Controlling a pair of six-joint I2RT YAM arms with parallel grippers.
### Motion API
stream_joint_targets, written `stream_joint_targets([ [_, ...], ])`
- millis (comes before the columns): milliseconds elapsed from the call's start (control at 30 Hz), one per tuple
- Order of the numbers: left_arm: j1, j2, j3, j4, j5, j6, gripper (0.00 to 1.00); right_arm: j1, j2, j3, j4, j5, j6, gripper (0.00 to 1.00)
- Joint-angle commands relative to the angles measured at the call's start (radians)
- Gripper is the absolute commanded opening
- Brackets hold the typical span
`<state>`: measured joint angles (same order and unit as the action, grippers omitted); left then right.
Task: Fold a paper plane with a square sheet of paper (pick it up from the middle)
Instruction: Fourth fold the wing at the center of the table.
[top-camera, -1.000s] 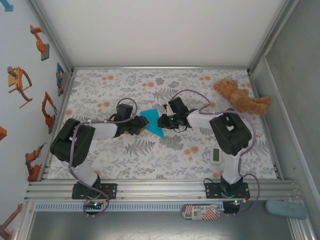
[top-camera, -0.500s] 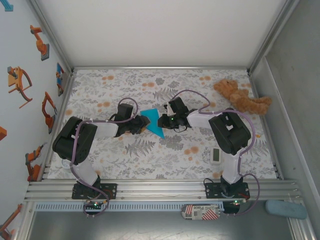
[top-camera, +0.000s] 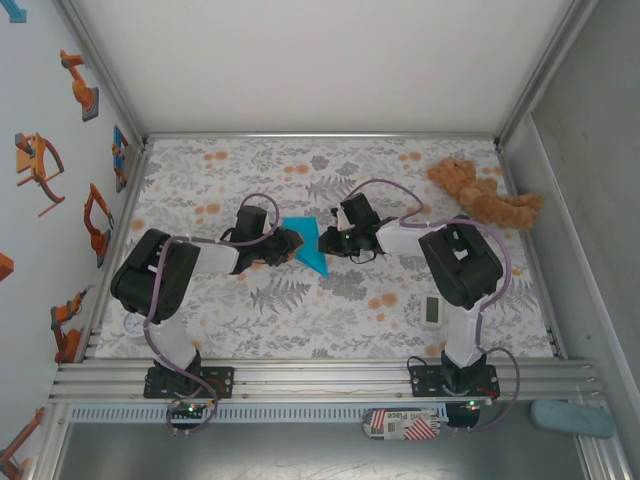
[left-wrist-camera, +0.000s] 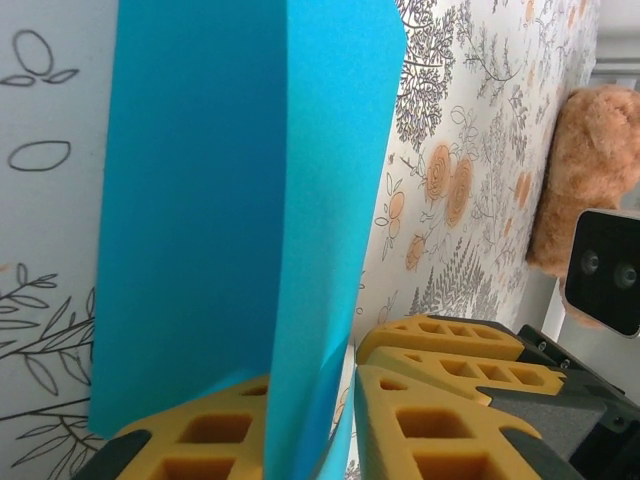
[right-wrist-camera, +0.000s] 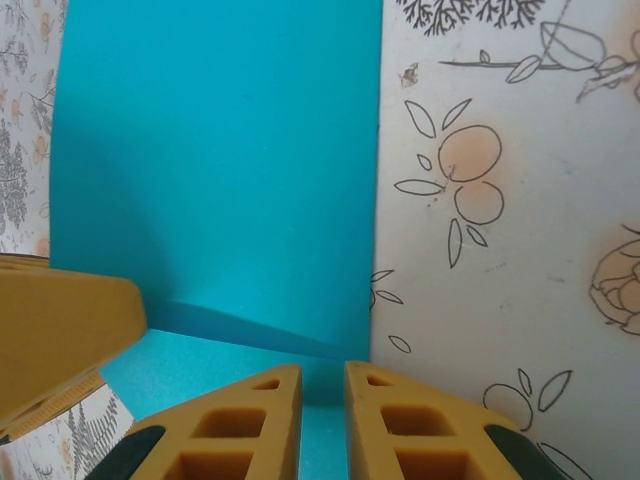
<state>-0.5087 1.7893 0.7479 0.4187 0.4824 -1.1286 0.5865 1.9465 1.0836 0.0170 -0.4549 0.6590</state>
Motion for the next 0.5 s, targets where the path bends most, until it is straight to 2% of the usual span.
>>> stream_joint_targets([
  [0,0.009,0.002,0.011,0.019,0.018,0.027,0.19,-0.013,-0.041,-0.019,0.018,0.0,0.006,0.18],
  [133,0.016,-0.015,0.01,-0.006,0.001,0.033,0.1,-0.029,-0.092,-0.057,0.052,0.001,-0.01,0.21],
  [300,0.024,-0.063,0.004,-0.061,-0.06,0.038,0.1,-0.044,-0.173,-0.085,0.011,0.1,-0.108,0.27],
  [467,0.025,-0.104,0.007,-0.114,-0.135,0.027,0.11,-0.041,-0.204,-0.121,0.041,0.141,-0.156,0.31],
])
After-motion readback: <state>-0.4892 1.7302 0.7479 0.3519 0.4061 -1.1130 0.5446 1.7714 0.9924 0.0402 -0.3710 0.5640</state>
